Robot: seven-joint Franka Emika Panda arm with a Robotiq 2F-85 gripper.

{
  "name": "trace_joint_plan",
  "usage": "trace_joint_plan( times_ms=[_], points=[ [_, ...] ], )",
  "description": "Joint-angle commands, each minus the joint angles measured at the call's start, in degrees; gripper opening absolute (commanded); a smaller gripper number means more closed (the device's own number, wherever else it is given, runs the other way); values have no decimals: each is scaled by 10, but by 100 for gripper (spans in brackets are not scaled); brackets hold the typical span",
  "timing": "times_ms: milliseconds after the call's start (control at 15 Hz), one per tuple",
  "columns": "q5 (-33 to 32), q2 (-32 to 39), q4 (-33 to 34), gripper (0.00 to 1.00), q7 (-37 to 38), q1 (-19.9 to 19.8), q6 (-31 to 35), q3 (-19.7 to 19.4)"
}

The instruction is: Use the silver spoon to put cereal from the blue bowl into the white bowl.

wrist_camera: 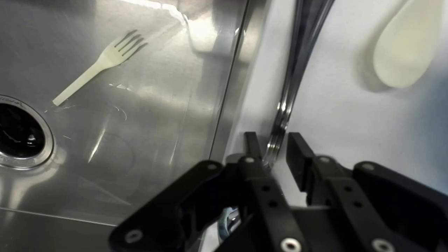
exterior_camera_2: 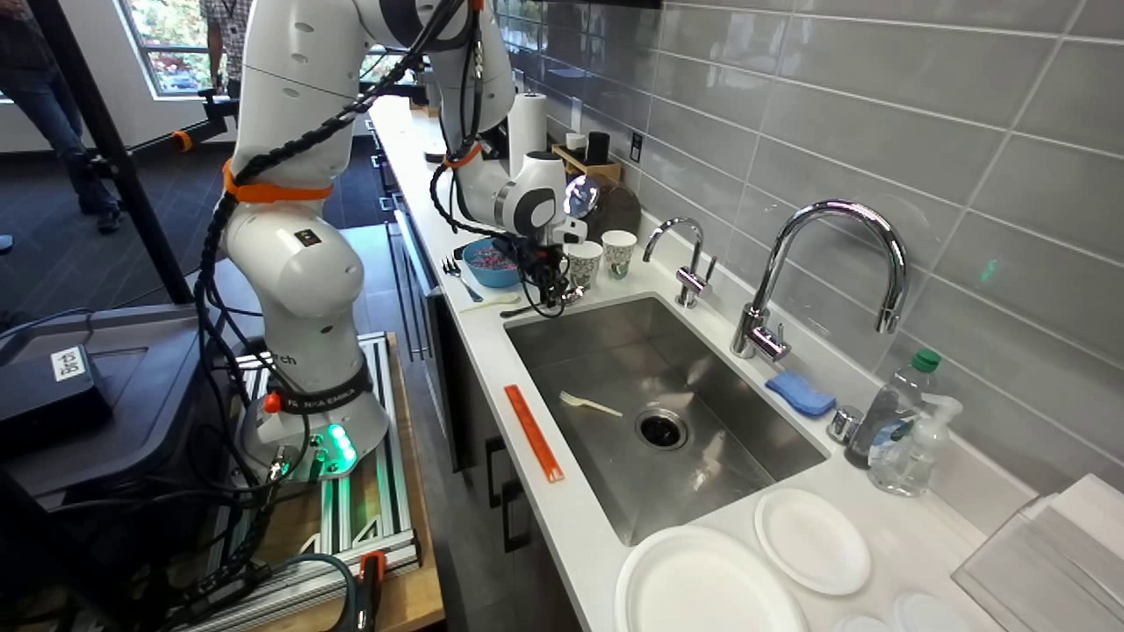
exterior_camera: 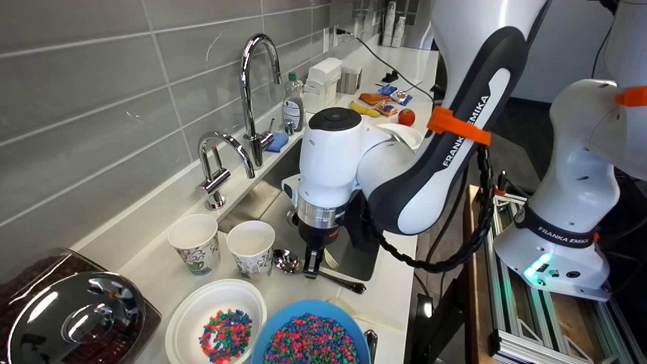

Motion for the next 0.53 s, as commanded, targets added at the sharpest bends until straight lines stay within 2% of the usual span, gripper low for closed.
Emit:
trace_joint_plan(
  times_ms=[0, 133, 200, 467],
  points=[
    [-18, 10, 8, 31, 21, 10, 0, -10],
    [-19, 10, 8, 44, 21, 11, 0, -10],
    [-19, 10, 8, 47, 21, 11, 0, -10],
    [-19, 11, 8, 10, 20, 10, 0, -11]
  ],
)
